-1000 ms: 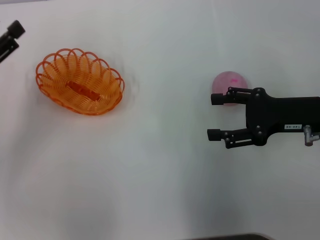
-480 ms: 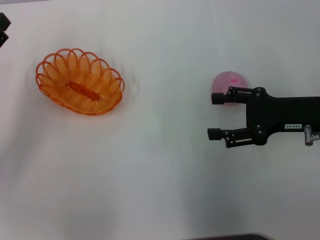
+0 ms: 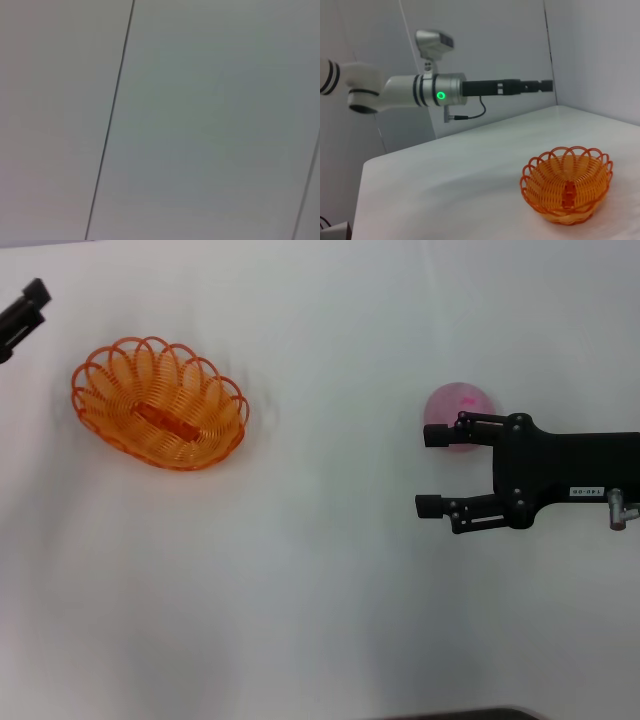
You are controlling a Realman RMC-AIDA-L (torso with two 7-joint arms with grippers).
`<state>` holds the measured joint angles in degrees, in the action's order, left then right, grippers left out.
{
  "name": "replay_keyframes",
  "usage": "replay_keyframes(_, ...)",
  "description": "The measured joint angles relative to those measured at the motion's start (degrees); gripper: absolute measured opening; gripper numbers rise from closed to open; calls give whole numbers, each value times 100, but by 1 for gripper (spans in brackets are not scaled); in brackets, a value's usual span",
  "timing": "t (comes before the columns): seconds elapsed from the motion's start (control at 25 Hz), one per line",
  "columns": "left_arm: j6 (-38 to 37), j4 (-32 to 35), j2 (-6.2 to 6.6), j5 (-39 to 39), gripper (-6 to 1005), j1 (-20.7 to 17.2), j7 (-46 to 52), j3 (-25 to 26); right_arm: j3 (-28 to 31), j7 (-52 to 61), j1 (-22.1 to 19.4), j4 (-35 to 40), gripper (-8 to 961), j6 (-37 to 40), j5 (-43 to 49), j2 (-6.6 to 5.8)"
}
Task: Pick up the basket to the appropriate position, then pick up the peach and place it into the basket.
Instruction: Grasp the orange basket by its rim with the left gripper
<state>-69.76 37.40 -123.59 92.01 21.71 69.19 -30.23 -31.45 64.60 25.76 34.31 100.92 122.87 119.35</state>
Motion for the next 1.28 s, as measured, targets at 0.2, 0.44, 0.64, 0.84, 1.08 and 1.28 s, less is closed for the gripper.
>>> replay_keyframes(0.2,363,573,5,820,730,119,1085,-386,5,0,4,-3,915,-3,0,0)
replay_keyframes(0.44,427,1100,58,1870,723,336,2324,-595,8,-7,7,-3,915,-41,0,0)
replay_keyframes(0.64,390,1465,161,3007,718,627,3511,-960,16,-9,8,-3,915,-63,0,0)
replay_keyframes(0.84,408,1677,179,4000,712,945,4378,-1313,17,-9,23,-4,915,-77,0,0)
replay_keyframes(1.08,312,1706,296,4837,706,1376,5219,-1615,9,-9,33,-11,915,-84,0,0)
replay_keyframes(1.28,292,1703,381,5387,701,1675,5592,-1711,9,-9,34,-12,915,-84,-1,0)
